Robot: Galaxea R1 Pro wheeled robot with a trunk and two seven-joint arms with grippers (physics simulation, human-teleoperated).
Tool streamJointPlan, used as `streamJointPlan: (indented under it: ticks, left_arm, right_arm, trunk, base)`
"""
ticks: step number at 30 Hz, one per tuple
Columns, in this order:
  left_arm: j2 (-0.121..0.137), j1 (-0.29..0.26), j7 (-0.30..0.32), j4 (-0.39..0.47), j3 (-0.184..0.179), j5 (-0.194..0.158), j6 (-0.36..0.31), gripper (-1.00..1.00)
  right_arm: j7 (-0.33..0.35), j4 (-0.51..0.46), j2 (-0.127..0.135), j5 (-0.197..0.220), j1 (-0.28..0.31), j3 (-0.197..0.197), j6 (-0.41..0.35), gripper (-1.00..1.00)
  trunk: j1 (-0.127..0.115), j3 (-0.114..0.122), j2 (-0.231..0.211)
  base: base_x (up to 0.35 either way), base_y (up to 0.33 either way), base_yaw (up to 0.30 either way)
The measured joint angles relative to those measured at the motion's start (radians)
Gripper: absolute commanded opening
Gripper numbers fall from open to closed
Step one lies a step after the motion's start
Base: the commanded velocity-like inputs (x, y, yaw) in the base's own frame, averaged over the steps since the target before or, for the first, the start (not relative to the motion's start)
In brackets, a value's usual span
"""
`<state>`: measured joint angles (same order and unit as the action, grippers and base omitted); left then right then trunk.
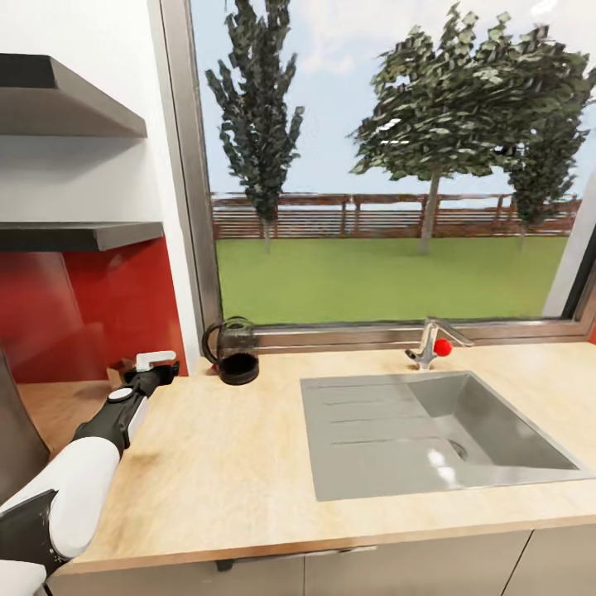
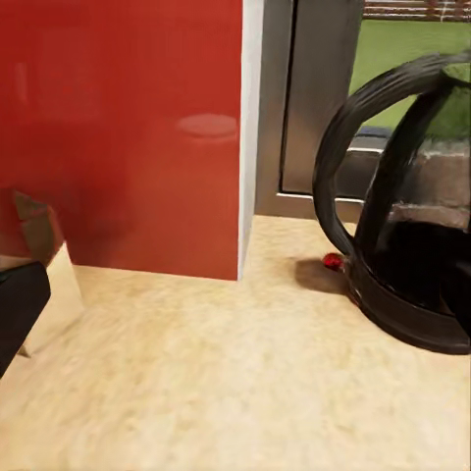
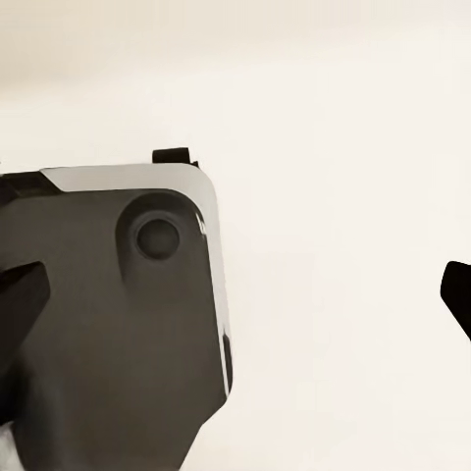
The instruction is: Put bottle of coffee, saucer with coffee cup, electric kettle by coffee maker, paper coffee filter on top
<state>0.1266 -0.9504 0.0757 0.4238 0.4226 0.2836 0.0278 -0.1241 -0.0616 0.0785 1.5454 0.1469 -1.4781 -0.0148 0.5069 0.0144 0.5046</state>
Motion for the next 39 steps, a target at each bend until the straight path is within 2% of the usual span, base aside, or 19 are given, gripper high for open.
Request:
streamJointPlan:
  ticks: [13,16,19,27,29,32,33,34,39]
  left_arm:
    - [-0.001,0.002,0.000,-0.002,0.000,-0.008,0.000,1.00]
    - [-0.015,0.005,0.000,-0.002,-0.001,-0.013,0.001,1.00]
    - [-0.048,0.006,0.000,-0.001,-0.002,-0.013,0.003,1.00]
    - [-0.054,0.006,0.000,-0.001,-0.002,-0.014,0.003,1.00]
    - [-0.053,0.006,0.000,-0.001,-0.002,-0.014,0.003,1.00]
    - [-0.054,0.006,0.000,-0.001,-0.002,-0.014,0.003,1.00]
    - [-0.054,0.006,0.000,-0.001,-0.002,-0.014,0.003,1.00]
    - [-0.054,0.006,0.000,-0.001,-0.002,-0.014,0.003,1.00]
    - [-0.054,0.006,0.000,-0.001,-0.002,-0.014,0.003,1.00]
  right_arm:
    - [0.000,0.000,0.000,0.001,0.000,0.000,0.000,1.00]
    - [0.000,0.000,0.001,0.002,0.000,0.000,0.000,1.00]
    - [-0.001,0.000,0.000,0.002,0.000,0.000,0.000,1.00]
    - [0.004,-0.001,0.001,0.002,-0.006,0.000,-0.002,1.00]
    - [0.024,-0.001,0.000,0.002,-0.006,0.000,-0.002,1.00]
    - [0.114,-0.003,0.000,0.000,-0.007,-0.001,-0.002,1.00]
    - [0.196,-0.001,0.001,-0.003,-0.007,-0.001,-0.002,1.00]
    - [0.234,0.002,0.002,-0.005,-0.008,-0.001,-0.001,1.00]
    - [0.268,0.006,0.003,-0.009,-0.008,-0.001,-0.002,1.00]
  trunk:
    - [0.000,0.000,0.000]
    - [0.000,0.000,0.000]
    - [0.000,0.000,0.000]
    - [0.000,0.000,0.000]
    - [0.000,0.000,0.000]
    - [0.000,0.000,0.000]
    - [0.000,0.000,0.000]
    - [0.000,0.000,0.000]
    - [0.000,0.000,0.000]
  base:
    - [0.212,-0.067,0.000]
    - [0.024,-0.006,0.000]
    - [0.009,-0.001,0.000]
    - [0.068,0.000,0.000]
    - [0.009,0.000,0.000]
    - [0.003,0.000,0.000]
    - [0.000,0.000,0.000]
    - [0.000,0.000,0.000]
    - [0.000,0.000,0.000]
